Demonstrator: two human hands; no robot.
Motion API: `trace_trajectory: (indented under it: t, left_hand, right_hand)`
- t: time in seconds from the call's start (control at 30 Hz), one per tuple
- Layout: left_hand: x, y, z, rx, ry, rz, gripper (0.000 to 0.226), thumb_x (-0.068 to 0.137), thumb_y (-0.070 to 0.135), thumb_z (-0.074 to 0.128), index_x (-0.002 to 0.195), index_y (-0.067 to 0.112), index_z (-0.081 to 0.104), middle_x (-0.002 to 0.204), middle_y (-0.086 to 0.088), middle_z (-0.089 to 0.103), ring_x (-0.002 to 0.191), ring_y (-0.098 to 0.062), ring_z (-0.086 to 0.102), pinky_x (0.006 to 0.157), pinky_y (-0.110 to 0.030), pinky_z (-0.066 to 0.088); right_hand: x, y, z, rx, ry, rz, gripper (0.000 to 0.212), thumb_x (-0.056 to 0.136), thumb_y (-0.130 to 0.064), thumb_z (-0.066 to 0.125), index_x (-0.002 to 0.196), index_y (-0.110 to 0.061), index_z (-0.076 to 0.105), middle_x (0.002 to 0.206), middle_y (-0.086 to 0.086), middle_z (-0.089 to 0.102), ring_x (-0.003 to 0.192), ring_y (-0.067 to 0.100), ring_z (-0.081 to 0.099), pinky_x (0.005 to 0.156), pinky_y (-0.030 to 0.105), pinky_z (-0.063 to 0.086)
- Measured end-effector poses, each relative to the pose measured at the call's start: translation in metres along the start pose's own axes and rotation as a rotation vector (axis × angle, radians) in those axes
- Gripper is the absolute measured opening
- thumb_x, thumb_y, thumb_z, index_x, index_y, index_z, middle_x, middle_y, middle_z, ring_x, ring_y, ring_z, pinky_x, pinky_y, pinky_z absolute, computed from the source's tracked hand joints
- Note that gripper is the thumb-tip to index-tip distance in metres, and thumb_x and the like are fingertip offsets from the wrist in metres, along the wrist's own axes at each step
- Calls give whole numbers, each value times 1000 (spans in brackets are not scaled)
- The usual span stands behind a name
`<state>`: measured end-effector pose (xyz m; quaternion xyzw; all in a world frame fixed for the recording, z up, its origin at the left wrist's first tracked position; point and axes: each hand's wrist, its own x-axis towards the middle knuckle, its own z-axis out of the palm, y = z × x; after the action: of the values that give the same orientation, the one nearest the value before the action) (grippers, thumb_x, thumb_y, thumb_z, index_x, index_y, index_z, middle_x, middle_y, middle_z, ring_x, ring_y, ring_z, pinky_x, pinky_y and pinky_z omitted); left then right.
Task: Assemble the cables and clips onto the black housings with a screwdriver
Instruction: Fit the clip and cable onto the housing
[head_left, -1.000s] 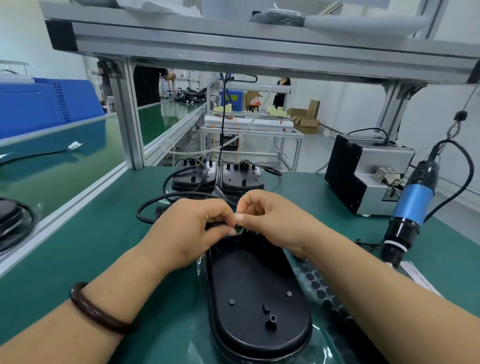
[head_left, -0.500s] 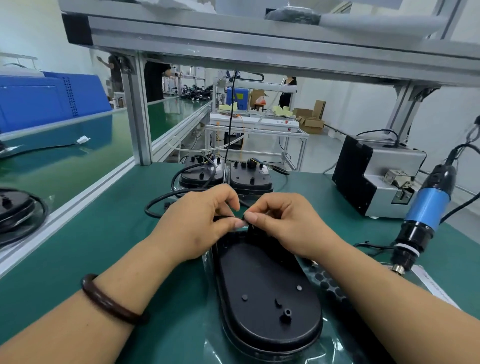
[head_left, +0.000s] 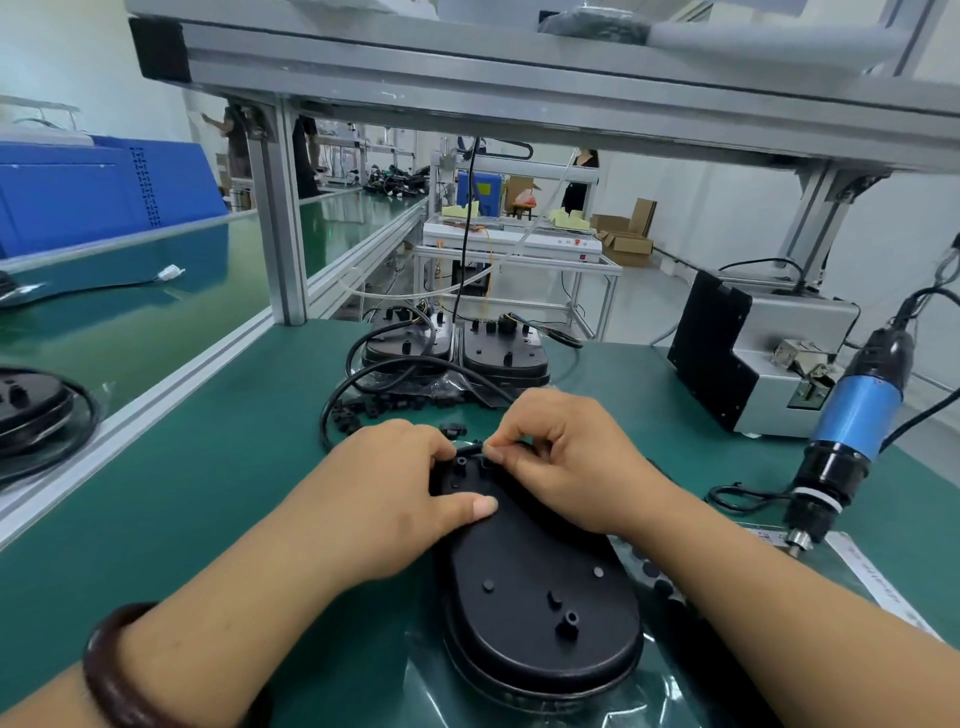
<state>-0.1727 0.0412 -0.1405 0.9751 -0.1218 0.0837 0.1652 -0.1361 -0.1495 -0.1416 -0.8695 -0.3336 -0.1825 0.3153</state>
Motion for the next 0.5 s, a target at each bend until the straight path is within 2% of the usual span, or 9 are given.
trace_trajectory:
  t: [0.07, 0.13, 0.37, 0.5]
  left_hand:
    - [1, 0, -1, -3, -21, -8, 66, 72, 73, 56, 125, 32, 55, 108, 11, 55, 104, -10, 54, 91, -27, 45]
    - [2, 1, -1, -19, -33, -15, 66, 72, 72, 58, 124, 32, 56, 108, 10, 55, 104, -10, 54, 92, -29, 46]
    - [3, 0, -1, -86, -30, -8, 65, 71, 68, 64, 124, 31, 55, 109, 12, 55, 104, -8, 54, 92, -26, 45]
    - [3, -3, -1, -162, 14, 29, 64, 68, 66, 67, 122, 42, 43, 107, 17, 46, 105, -7, 47, 89, -25, 41]
  right_hand:
    - [-1, -2, -1, -43, -3, -11, 7, 84, -19, 71, 77, -20, 71, 76, -10, 54, 68, 8, 52, 64, 35, 47]
    - [-1, -5, -1, -117, -11, -31, 10, 86, -23, 68, 77, -20, 68, 77, -10, 52, 68, 13, 52, 63, 38, 48]
    - [-1, -8, -14, -121, -147, -54, 10, 88, -23, 66, 81, -17, 70, 85, -9, 56, 73, 11, 54, 68, 40, 49]
    - [-1, -7, -18, -153, -188, -101, 13, 89, -24, 64, 79, -17, 68, 92, -8, 60, 74, 10, 55, 69, 37, 49]
